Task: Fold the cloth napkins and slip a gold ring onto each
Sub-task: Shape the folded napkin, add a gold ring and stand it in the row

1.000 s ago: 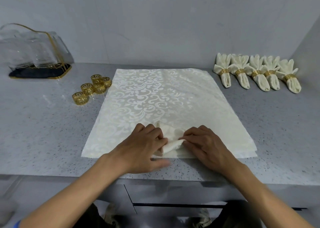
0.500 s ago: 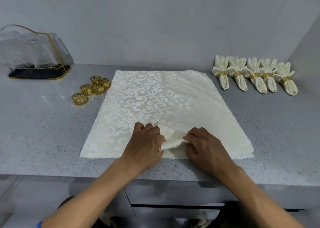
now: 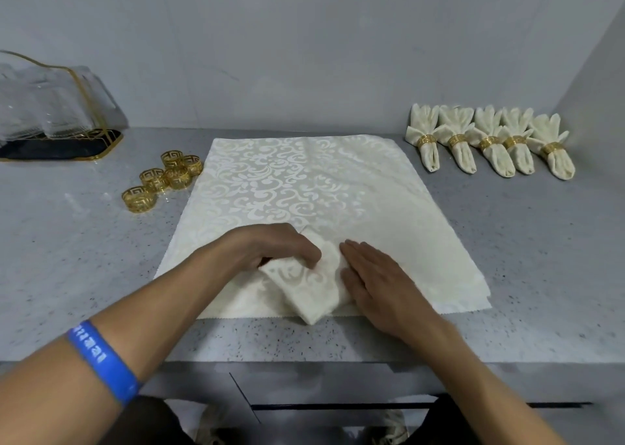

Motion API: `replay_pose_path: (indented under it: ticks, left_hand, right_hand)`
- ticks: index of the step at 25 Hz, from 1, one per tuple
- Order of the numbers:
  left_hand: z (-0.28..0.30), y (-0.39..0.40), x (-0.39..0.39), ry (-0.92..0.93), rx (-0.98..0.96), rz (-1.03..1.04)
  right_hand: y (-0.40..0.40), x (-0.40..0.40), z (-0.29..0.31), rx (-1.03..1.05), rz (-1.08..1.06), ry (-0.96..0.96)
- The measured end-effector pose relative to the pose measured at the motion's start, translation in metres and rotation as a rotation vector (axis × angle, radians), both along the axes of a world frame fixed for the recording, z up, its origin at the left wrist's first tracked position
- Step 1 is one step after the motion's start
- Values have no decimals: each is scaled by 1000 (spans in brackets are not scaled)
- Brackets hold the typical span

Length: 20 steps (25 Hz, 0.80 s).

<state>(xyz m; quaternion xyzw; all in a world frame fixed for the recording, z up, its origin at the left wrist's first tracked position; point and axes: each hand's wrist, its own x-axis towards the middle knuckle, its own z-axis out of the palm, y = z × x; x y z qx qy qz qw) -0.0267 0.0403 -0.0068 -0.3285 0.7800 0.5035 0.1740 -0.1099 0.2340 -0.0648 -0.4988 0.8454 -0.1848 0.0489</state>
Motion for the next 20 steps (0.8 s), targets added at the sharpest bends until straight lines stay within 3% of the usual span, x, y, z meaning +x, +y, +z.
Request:
replay_pose_path:
  ticks: [1, 4, 5, 7, 9, 11, 14, 16, 20]
  left_hand:
    - [4, 2, 1, -7, -161, -51]
    - [-11, 30, 11, 117, -1117, -293]
    - [-22, 46, 16, 234, -1220, -370]
    - [-46, 62, 24, 327, -1090, -502]
    - [-68, 56, 26, 273, -936, -508]
    - [-77, 51, 26, 273, -946, -519]
    - [-78, 52, 28, 311, -987, -518]
    - [-79, 49, 27, 315, -956, -521]
    - [-70, 44, 29, 325, -784, -542]
  right_hand:
    - [-1, 2, -8, 26, 10, 16]
    - [-8, -2, -21, 61, -33, 131]
    - [-9, -2, -22, 62, -22, 153]
    - [-6, -4, -23, 86, 6, 169]
    - [3, -11, -22, 130, 5, 116]
    - [14, -17, -17, 157, -28, 107]
    - [21, -8, -10, 33, 114, 294]
    - [22, -12, -10, -16, 245, 268]
    - [26, -25, -5, -88, 186, 167]
